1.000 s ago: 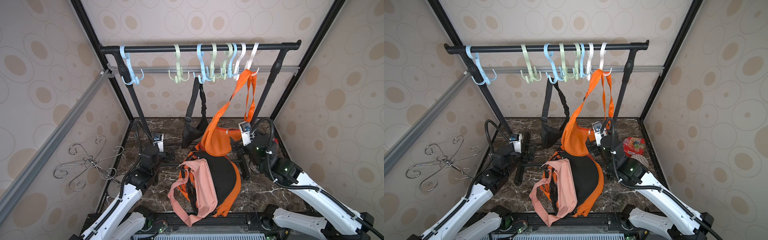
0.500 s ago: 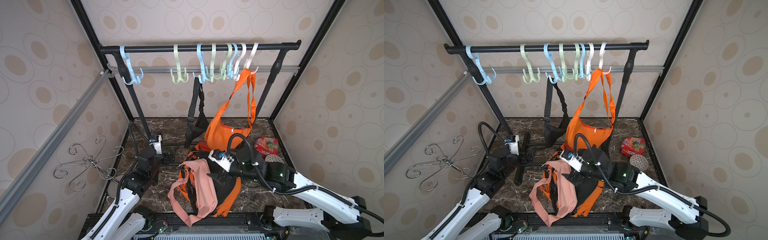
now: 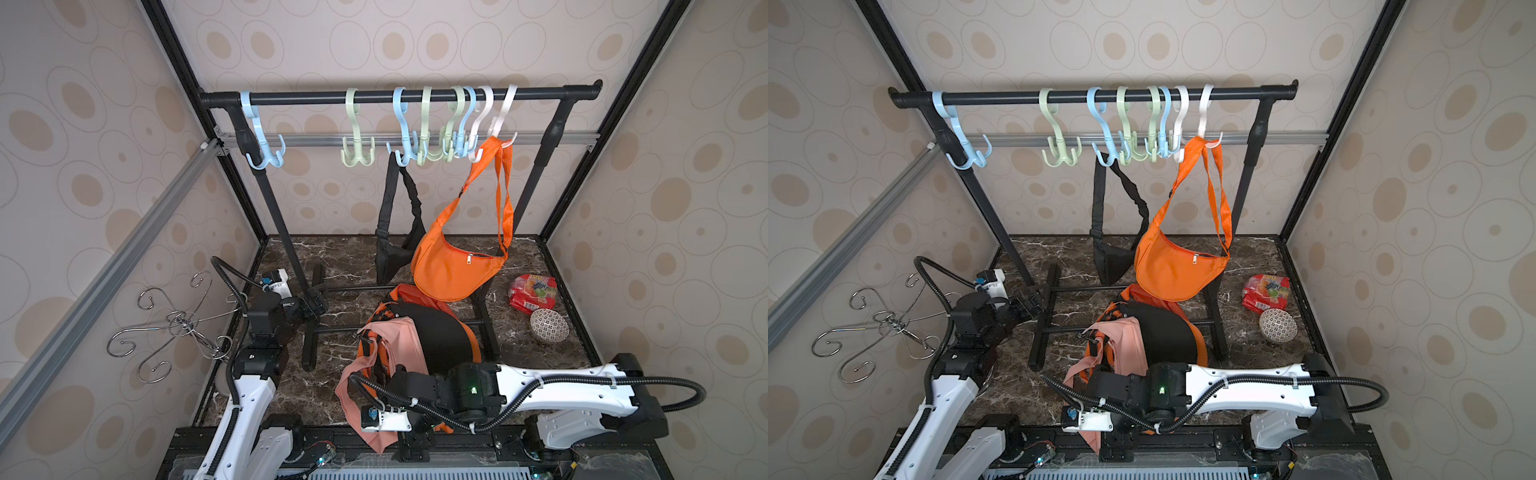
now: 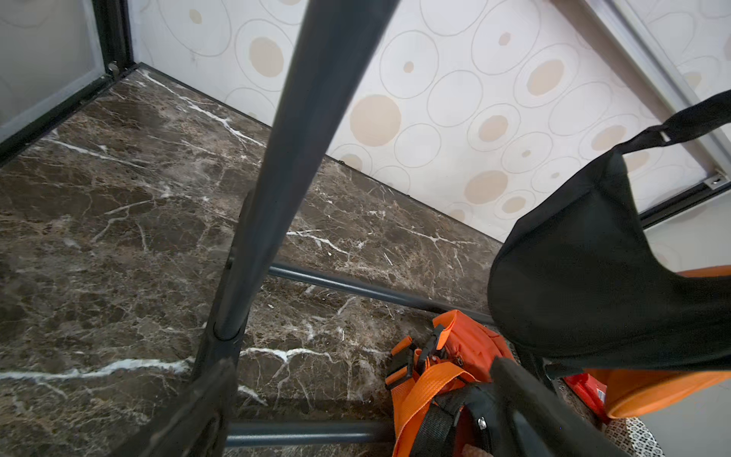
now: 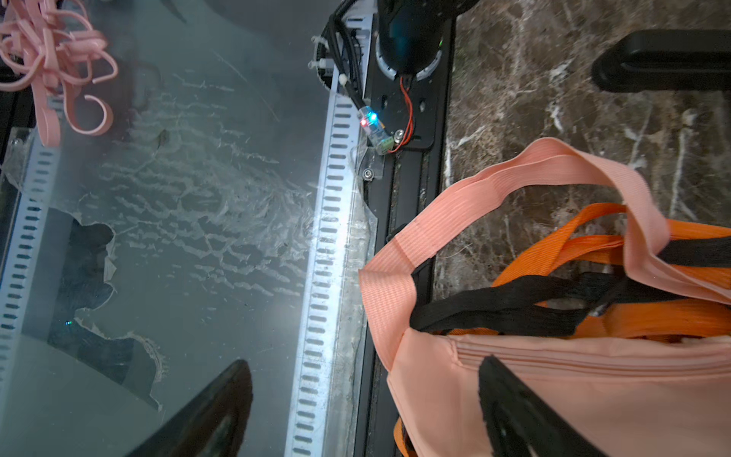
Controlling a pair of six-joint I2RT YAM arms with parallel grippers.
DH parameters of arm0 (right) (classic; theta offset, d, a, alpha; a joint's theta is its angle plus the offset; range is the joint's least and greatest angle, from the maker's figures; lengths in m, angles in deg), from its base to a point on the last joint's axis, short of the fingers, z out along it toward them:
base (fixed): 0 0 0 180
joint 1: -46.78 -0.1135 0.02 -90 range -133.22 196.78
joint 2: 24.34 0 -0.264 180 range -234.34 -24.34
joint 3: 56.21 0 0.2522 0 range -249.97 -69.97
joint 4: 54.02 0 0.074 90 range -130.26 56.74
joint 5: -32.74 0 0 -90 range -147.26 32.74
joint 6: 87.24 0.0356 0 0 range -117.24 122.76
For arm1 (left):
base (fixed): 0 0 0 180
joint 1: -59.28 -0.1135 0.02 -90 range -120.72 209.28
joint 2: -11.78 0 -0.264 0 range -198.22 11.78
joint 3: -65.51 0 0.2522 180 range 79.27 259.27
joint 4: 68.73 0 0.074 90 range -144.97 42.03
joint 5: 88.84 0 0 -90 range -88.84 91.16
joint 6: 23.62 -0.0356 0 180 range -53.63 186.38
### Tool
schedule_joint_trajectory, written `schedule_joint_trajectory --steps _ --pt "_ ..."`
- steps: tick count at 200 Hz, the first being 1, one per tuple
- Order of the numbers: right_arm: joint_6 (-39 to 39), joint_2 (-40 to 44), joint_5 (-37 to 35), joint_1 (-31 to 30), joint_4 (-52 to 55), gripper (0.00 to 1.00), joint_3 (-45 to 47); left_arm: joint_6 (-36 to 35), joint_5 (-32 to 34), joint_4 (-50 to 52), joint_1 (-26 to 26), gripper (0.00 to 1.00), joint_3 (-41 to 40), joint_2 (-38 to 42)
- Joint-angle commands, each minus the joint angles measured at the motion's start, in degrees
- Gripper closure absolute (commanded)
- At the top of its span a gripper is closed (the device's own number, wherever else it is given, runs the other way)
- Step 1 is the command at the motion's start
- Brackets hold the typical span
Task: Hang the bag on a hook
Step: Pick up the bag from the bag.
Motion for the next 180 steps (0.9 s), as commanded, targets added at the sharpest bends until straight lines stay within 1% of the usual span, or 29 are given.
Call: schedule_joint_trajectory --steps 1,20,46,51,53,58,62,69,74,83,93,107,123,136,148,162,180 --pt "-0.41 -4.1 -0.06 -0.8 -1.49 0.09 2.73 1.09 -1.19 -1.32 -0.68 0.0 0.7 1.68" --pt "0.26 -6.75 -1.87 -1.07 -8.76 0.1 6.27 0.84 -0.46 -1.21 -0.88 0.0 0.68 3.19" --pt "1.44 -8.8 -9.0 -1.17 -17.09 0.12 9.52 -0.8 0.07 0.01 -0.89 0.0 2.15 3.76" --pt "1.15 -9.17 -10.02 -1.19 -17.89 0.15 9.62 -1.23 0.29 0.25 -0.93 0.0 2.53 3.85" --pt "1.04 -9.29 -10.71 -1.22 -18.05 0.17 9.6 -1.38 0.37 0.36 -0.94 0.0 2.62 3.9" --pt "0.89 -9.61 -12.09 -1.24 -18.25 0.26 9.28 -1.73 0.58 0.54 -0.89 0.0 2.98 3.99" --pt "0.79 -9.93 -13.59 -1.22 -18.23 0.36 8.99 -2.02 0.61 0.67 -0.9 0.0 3.22 4.11" --pt "0.5 -10.22 -15.19 -1.18 -17.9 0.62 8.25 -2.52 0.75 0.74 -0.89 0.0 3.64 4.44" --pt "0.38 -9.99 -15.74 -1.22 -17.53 0.75 7.66 -2.75 0.94 0.72 -0.89 0.0 3.88 4.7" --pt "0.43 -8.79 -16.23 -1.18 -17.46 0.89 6.98 -3.39 1.15 0.88 -0.89 0.0 4.44 5.11" --pt "0.48 -6.6 -16.44 -1.18 -17.85 0.99 6.75 -4.56 0.21 0.52 -0.89 0.0 5.05 5.45" --pt "0.33 -3.1 -17.7 -1.18 -16.82 1.0 5.75 -6.85 -3.66 -1.8 -0.89 0.0 5.25 6.18" --pt "-2.34 0.5 -19.9 -0.32 -12.42 1.0 1.87 -9.73 -8.67 -4.49 -0.89 0.0 5.35 7.43" --pt "-4.37 3.23 -19.79 2.2 -9.02 1.0 -2.54 -11.67 -14.44 -6.58 -0.92 0.0 6.17 7.59" --pt "-5.96 5.44 -18.09 5.51 -7.92 1.0 -5.56 -12.44 -19.21 -8.54 -0.79 0.0 7.53 7.26" --pt "-8.08 7.02 -17.33 8.99 -6.97 1.0 -9.06 -14.01 -21.35 -8.27 -0.06 0.0 10.31 6.17" --pt "-9.49 7.22 -16.08 13.84 -5.59 1.0 -14.03 -17.13 -21.31 -6.68 2.03 0.0 13.74 5.27"
